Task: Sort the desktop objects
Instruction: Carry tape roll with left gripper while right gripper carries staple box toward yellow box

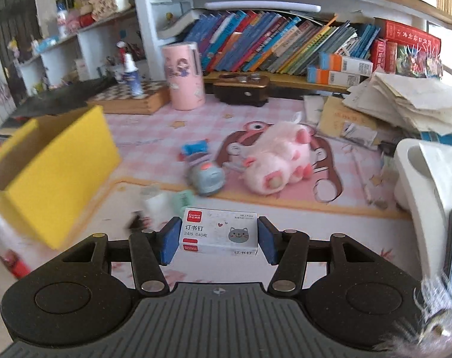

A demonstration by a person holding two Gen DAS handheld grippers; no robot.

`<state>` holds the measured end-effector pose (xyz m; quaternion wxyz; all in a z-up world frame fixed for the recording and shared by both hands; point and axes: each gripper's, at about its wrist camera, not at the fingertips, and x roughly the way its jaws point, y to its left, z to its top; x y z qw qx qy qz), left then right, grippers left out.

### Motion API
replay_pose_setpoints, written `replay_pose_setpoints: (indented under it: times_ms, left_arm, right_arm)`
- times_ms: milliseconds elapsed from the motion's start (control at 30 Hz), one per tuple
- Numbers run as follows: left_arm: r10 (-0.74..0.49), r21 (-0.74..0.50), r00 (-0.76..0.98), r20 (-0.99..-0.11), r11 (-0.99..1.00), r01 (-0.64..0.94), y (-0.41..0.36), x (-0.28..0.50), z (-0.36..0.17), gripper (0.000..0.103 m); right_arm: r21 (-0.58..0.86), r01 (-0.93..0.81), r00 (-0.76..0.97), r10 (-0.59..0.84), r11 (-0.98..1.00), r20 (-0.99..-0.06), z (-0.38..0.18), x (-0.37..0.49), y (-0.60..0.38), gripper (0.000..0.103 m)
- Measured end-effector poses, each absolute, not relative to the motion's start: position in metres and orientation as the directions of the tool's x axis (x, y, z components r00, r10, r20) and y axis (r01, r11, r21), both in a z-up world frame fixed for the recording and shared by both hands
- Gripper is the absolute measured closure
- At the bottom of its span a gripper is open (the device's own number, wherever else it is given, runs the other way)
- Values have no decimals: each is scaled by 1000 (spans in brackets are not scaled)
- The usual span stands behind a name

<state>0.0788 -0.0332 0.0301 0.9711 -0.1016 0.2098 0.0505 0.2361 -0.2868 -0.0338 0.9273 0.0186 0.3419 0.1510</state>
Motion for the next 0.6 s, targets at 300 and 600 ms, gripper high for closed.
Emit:
replay_pose_setpoints:
  times_ms: [300,600]
  left_arm:
    - [5,-178,901,-434,980,-91,5,63,26,20]
    - [-37,-142,896,-443,989,-29,51,20,23,20]
  right_arm:
    - [209,-304,731,368,929,-574,12,159,-241,51]
    - [163,-321,726,353,933,-590,14,99,-169,51]
